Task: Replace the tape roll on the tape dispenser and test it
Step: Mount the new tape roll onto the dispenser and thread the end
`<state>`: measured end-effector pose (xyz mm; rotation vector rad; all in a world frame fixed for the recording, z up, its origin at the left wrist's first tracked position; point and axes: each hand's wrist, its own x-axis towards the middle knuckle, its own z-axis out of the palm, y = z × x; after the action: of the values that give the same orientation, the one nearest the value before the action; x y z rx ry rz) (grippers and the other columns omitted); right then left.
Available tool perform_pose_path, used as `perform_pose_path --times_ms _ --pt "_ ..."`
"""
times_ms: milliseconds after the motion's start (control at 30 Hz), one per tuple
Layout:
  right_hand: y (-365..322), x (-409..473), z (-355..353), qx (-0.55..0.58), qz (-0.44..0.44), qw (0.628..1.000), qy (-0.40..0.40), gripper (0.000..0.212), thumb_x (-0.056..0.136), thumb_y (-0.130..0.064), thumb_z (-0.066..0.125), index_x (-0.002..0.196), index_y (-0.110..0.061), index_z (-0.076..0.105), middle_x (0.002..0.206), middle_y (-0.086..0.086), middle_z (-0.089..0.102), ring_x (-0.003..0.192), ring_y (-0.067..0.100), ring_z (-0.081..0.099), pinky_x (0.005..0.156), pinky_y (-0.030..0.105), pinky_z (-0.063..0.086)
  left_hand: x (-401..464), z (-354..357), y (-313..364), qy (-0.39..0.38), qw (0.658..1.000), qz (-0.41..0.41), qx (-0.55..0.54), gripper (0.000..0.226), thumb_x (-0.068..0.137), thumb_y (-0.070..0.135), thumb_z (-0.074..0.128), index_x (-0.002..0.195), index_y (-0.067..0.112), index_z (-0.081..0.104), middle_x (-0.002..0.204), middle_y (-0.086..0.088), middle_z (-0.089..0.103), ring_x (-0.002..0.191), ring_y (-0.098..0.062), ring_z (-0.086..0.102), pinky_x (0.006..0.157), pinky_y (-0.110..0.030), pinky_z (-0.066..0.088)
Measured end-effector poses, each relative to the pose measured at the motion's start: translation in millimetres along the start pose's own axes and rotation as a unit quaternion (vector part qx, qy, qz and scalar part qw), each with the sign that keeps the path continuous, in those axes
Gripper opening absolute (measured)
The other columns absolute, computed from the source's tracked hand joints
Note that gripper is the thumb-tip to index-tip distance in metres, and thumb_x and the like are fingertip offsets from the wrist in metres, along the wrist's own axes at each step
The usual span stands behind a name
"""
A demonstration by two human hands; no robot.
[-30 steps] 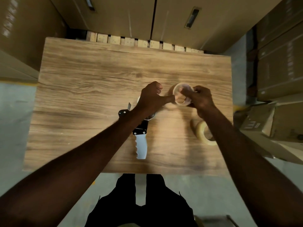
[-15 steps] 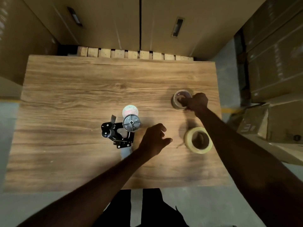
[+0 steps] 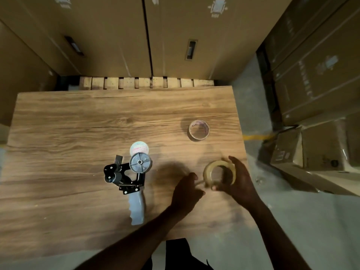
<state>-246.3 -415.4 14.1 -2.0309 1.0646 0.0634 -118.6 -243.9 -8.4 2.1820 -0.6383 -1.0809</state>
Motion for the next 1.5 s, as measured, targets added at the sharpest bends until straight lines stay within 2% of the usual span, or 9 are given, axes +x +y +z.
perform_pose_path --times_ms 67,167,367,533,800,1033,1100,1267,1500 --pt "19 -3 7 -0.063 -0.047 0.996 -0.046 0.15 0.043 -0.08 0.091 0.163 -0.011 0.032 0.161 0.011 0.044 0.146 0.03 0.044 0.118 0.048 0.042 2 8 1 0.019 0.999 0.014 0.034 0.045 0.082 0.035 0.073 0.121 0.023 0.055 0.104 0.0 0.066 0.099 -0.016 0.06 0.078 -0.021 0.047" --pt "25 -4 17 -0.12 -0.07 0.988 -0.067 0.152 0.049 -0.063 0.098 0.168 -0.017 0.016 0.164 0.01 0.034 0.145 0.03 0.04 0.11 0.046 0.049 2 16 -2 0.061 0.994 0.053 0.075 0.026 0.089 0.031 0.067 0.113 0.023 0.061 0.106 0.005 0.068 0.098 -0.012 0.061 0.082 -0.022 0.048" --pt "23 4 20 -0.172 -0.111 0.979 -0.024 0.126 0.054 -0.054 0.085 0.156 0.002 0.037 0.144 0.02 0.053 0.122 0.041 0.057 0.095 0.052 0.056 7 14 -8 0.126 0.983 0.092 0.098 0.008 0.091 0.016 0.062 0.086 0.018 0.068 0.088 0.0 0.066 0.083 -0.016 0.061 0.071 -0.019 0.038" --pt "7 5 22 -0.167 -0.104 0.98 -0.005 0.129 0.046 -0.065 0.089 0.149 -0.001 0.044 0.136 0.013 0.056 0.12 0.035 0.056 0.097 0.045 0.052 11 1 -14 0.134 0.977 0.135 0.1 0.008 0.089 0.019 0.06 0.084 0.02 0.066 0.086 0.0 0.063 0.087 -0.017 0.058 0.075 -0.032 0.051" --pt "-74 20 41 -0.107 -0.146 0.983 -0.028 0.133 0.044 -0.071 0.087 0.154 -0.01 0.044 0.145 0.005 0.045 0.117 0.008 0.04 0.094 0.035 0.053 2 -72 -19 0.174 0.956 0.232 0.042 0.014 0.081 0.018 0.064 0.09 0.009 0.068 0.106 -0.008 0.071 0.102 -0.015 0.058 0.086 -0.025 0.045" --pt "-159 40 87 -0.088 -0.212 0.969 -0.088 0.115 0.046 -0.07 0.087 0.145 -0.021 0.054 0.142 -0.014 0.044 0.132 0.011 0.042 0.104 0.022 0.041 -21 -171 -48 0.175 0.968 0.179 0.024 0.002 0.082 0.011 0.064 0.081 0.013 0.065 0.085 0.005 0.069 0.081 -0.007 0.064 0.074 -0.024 0.05" --pt "-178 42 105 -0.098 -0.221 0.965 -0.105 0.117 0.045 -0.07 0.087 0.147 -0.024 0.052 0.142 -0.012 0.046 0.132 0.014 0.046 0.105 0.025 0.043 -33 -192 -58 0.184 0.972 0.148 0.016 0.005 0.08 0.012 0.062 0.077 0.014 0.065 0.075 0.008 0.066 0.07 0.0 0.06 0.067 -0.017 0.045" --pt "-212 38 138 -0.119 -0.215 0.957 -0.155 0.119 0.045 -0.069 0.086 0.148 -0.026 0.046 0.14 -0.003 0.05 0.126 0.02 0.051 0.104 0.041 0.05 -48 -208 -100 0.165 0.982 0.093 0.022 0.009 0.078 0.017 0.06 0.074 0.02 0.068 0.074 0.004 0.071 0.07 -0.01 0.067 0.065 -0.038 0.054" --pt "-227 35 161 -0.187 -0.216 0.943 -0.168 0.128 0.056 -0.055 0.096 0.159 -0.021 0.029 0.147 0.005 0.046 0.128 0.032 0.051 0.095 0.047 0.054 -50 -191 -123 0.232 0.971 0.039 0.049 0.01 0.083 0.013 0.067 0.077 0.019 0.071 0.08 0.0 0.07 0.073 -0.017 0.067 0.063 -0.033 0.052"
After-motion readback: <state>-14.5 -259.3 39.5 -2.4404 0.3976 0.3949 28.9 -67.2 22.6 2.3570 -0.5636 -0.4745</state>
